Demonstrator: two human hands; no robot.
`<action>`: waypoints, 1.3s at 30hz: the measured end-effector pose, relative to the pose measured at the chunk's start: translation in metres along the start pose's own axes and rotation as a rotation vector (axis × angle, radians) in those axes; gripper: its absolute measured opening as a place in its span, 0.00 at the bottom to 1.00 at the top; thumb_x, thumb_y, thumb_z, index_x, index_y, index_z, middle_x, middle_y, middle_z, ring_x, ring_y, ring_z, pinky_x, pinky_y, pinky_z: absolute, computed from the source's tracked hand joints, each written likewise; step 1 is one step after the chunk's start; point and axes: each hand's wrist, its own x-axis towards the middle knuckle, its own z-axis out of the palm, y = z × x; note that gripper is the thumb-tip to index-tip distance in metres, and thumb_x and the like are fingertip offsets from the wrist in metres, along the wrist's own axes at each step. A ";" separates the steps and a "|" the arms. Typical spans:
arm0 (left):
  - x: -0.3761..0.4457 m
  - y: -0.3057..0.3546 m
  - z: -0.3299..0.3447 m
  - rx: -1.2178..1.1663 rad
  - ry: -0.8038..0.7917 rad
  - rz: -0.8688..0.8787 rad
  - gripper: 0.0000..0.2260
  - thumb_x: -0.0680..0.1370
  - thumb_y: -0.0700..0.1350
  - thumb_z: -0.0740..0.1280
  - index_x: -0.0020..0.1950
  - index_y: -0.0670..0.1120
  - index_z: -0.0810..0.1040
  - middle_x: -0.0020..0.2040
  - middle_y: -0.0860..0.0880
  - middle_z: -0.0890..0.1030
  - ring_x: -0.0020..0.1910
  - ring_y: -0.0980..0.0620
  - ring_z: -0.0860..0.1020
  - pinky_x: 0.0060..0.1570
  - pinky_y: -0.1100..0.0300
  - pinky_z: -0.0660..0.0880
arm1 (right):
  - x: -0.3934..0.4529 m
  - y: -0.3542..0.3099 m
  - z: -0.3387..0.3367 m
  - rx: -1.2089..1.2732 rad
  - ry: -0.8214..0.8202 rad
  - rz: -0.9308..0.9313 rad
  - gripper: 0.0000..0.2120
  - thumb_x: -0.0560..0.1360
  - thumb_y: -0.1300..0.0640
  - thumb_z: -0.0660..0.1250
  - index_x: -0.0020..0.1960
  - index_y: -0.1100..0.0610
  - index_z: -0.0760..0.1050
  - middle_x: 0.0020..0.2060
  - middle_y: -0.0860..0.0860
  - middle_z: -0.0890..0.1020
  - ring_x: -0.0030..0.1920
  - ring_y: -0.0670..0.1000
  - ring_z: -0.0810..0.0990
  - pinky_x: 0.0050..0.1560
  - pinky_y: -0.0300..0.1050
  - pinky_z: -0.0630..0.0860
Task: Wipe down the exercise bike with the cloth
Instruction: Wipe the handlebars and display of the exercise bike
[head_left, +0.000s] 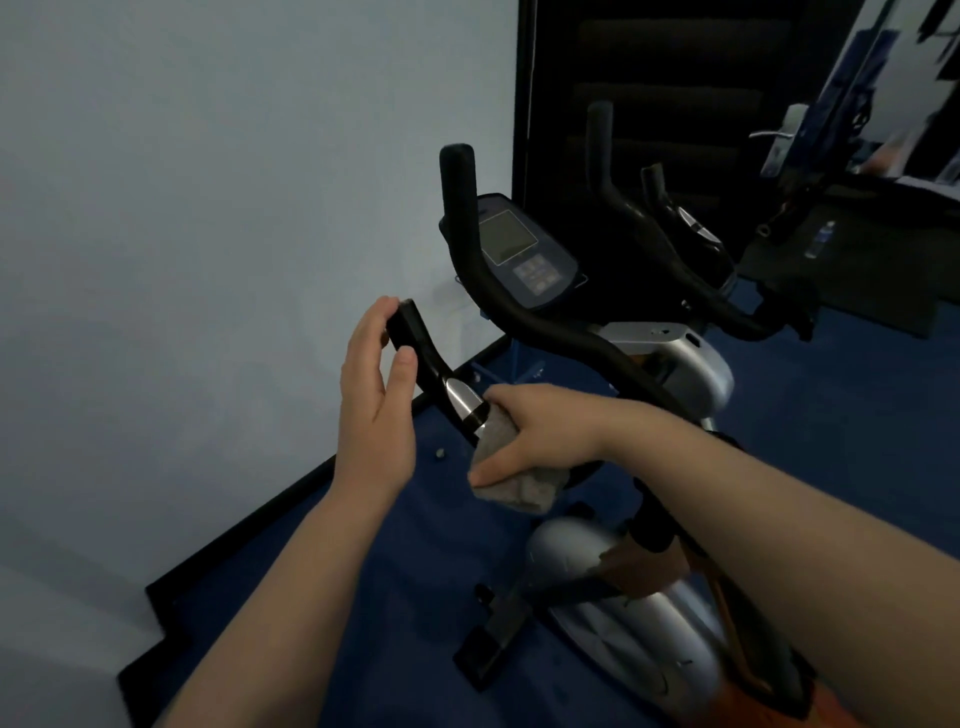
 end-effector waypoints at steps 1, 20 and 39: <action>-0.002 0.002 0.003 -0.008 0.011 -0.013 0.20 0.82 0.49 0.56 0.75 0.54 0.64 0.74 0.57 0.67 0.72 0.61 0.65 0.74 0.50 0.61 | 0.004 -0.001 0.004 0.024 0.021 -0.011 0.25 0.65 0.44 0.78 0.55 0.51 0.72 0.49 0.47 0.78 0.48 0.46 0.79 0.46 0.46 0.80; -0.063 0.019 0.061 0.112 0.136 -0.157 0.26 0.82 0.52 0.57 0.78 0.56 0.52 0.79 0.61 0.53 0.74 0.69 0.54 0.73 0.70 0.52 | 0.011 0.039 -0.009 -0.270 -0.269 -0.274 0.24 0.64 0.46 0.78 0.53 0.50 0.70 0.48 0.46 0.78 0.46 0.46 0.78 0.44 0.42 0.77; -0.110 0.024 0.088 0.222 0.211 -0.312 0.27 0.83 0.49 0.59 0.80 0.56 0.52 0.78 0.62 0.56 0.74 0.70 0.55 0.64 0.82 0.53 | 0.026 0.056 -0.031 -0.379 -0.490 -0.495 0.16 0.66 0.45 0.78 0.47 0.48 0.76 0.42 0.46 0.82 0.43 0.45 0.81 0.46 0.40 0.77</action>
